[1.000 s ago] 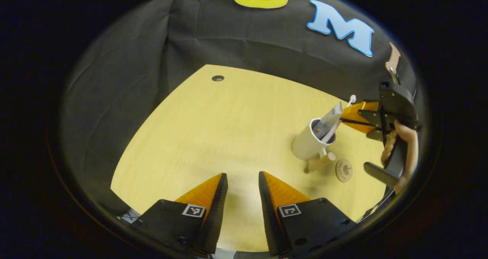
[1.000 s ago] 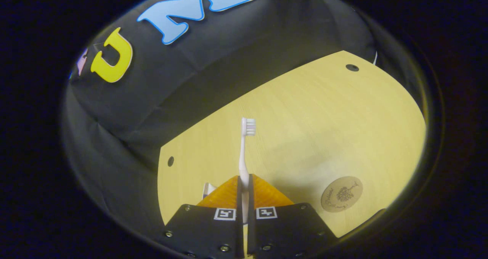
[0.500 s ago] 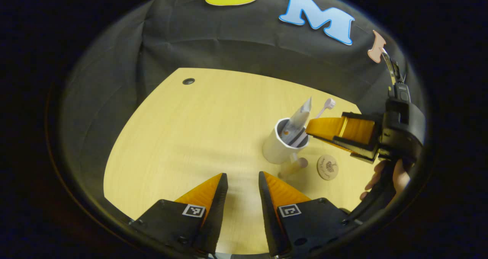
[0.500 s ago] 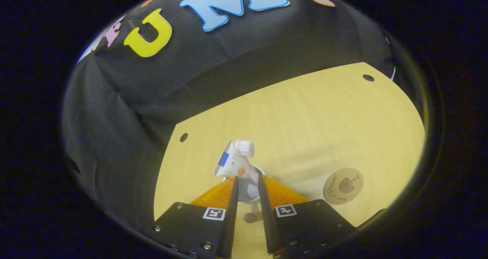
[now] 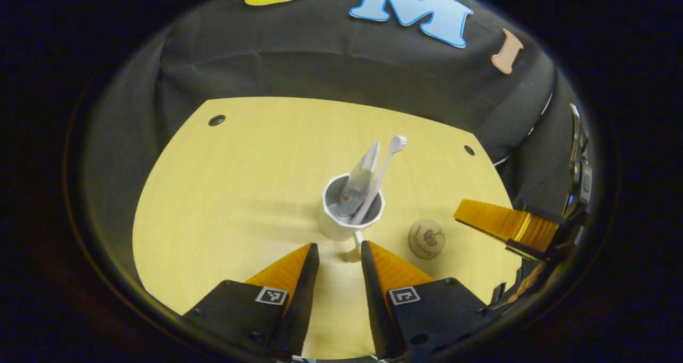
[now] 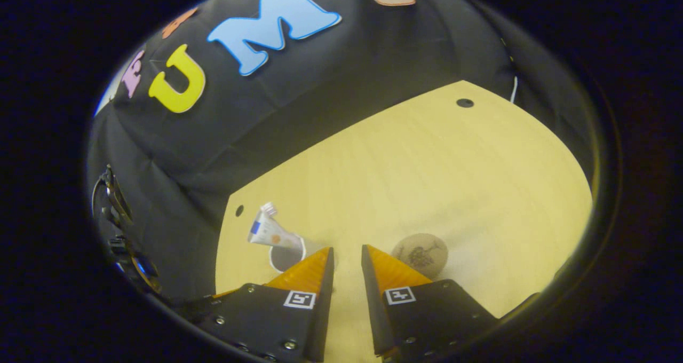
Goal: Put the toothbrush and toothpaste on the desktop into the cup, then pick up the cup and place it on the coaster on the desktop.
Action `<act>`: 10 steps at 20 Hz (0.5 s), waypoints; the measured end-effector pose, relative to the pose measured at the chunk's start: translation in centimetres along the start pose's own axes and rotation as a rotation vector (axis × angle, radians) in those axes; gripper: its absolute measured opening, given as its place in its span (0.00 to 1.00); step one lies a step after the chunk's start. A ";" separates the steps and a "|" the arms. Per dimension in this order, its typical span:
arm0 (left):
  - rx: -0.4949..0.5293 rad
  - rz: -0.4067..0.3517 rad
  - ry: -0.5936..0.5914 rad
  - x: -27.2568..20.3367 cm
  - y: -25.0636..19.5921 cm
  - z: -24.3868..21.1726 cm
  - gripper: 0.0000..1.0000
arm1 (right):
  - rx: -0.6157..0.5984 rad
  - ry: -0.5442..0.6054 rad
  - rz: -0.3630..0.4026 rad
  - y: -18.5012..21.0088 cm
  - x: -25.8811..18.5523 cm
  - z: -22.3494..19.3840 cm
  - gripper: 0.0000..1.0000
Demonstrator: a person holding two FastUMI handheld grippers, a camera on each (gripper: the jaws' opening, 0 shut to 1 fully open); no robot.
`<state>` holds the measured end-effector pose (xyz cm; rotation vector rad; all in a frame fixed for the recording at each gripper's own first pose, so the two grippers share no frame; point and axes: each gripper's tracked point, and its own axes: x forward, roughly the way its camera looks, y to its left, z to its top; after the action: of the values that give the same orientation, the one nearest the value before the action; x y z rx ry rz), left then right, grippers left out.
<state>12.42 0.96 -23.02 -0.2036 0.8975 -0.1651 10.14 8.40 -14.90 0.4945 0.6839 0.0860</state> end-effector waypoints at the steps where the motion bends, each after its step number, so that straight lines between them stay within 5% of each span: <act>1: 0.000 -0.007 0.022 0.5 -0.4 -0.1 0.57 | 0.022 0.000 -0.018 -1.2 -0.2 0.0 0.33; 2: 0.004 -0.010 0.042 0.9 -0.7 -0.2 0.54 | 0.038 -0.003 -0.034 -2.2 -0.4 0.1 0.33; 3: 0.009 -0.006 0.066 1.6 -0.9 -0.2 0.57 | 0.049 -0.007 -0.048 -3.1 -0.5 0.2 0.22; 4: 0.015 -0.002 0.086 2.1 -1.2 -0.2 0.59 | 0.057 -0.011 -0.059 -3.9 -0.7 0.5 0.22; 5: 0.020 0.005 0.105 2.7 -1.2 -0.5 0.59 | 0.064 -0.018 -0.068 -4.6 -1.0 0.7 0.33; 10: 0.012 0.049 0.216 5.7 -0.8 -1.3 0.59 | 0.091 -0.035 -0.098 -6.9 -1.5 1.8 0.33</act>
<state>14.87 -1.22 -27.96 -0.1538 1.1147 -0.1490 9.52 1.29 -16.06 0.5479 0.6784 -0.0459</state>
